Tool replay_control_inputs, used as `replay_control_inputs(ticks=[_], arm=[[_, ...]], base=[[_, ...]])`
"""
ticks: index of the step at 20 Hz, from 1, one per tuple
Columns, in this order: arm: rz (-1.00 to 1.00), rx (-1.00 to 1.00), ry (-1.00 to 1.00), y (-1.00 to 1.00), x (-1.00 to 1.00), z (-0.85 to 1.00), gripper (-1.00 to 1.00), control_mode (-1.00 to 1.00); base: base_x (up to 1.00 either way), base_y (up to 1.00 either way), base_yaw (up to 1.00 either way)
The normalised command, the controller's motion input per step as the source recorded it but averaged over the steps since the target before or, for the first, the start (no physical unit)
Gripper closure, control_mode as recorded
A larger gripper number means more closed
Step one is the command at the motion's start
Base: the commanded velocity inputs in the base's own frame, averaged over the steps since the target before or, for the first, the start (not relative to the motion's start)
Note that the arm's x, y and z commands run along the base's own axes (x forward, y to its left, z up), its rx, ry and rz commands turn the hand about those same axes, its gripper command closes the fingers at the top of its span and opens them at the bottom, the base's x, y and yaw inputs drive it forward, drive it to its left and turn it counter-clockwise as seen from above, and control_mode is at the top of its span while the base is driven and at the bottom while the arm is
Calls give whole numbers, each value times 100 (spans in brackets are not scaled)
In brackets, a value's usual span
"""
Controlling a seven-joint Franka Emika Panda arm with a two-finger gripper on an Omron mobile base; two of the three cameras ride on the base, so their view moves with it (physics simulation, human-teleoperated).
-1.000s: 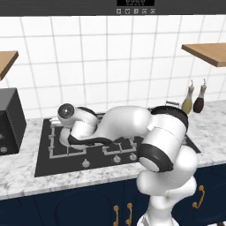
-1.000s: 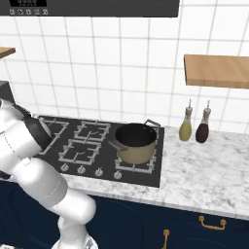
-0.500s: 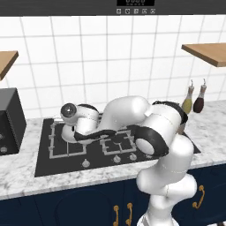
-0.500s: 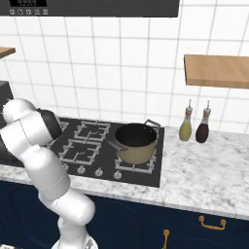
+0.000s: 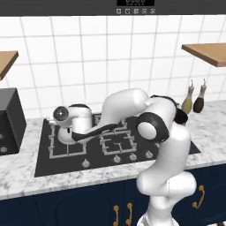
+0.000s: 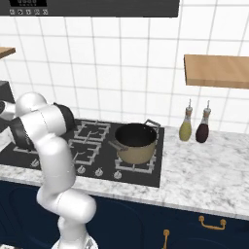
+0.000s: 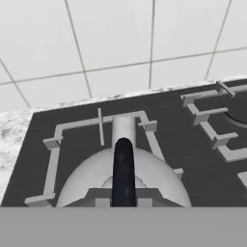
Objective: Pick the kettle from the counter and place it on a stove burner. Then turn the burner on.
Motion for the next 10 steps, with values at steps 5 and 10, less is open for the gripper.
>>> replay_control_inputs(ticks=[5,10], arm=[[0,0,0,4,0,-38,100,-100],[0,0,0,0,1,-4,100,-100]], base=[[0,0,0],[0,0,0]])
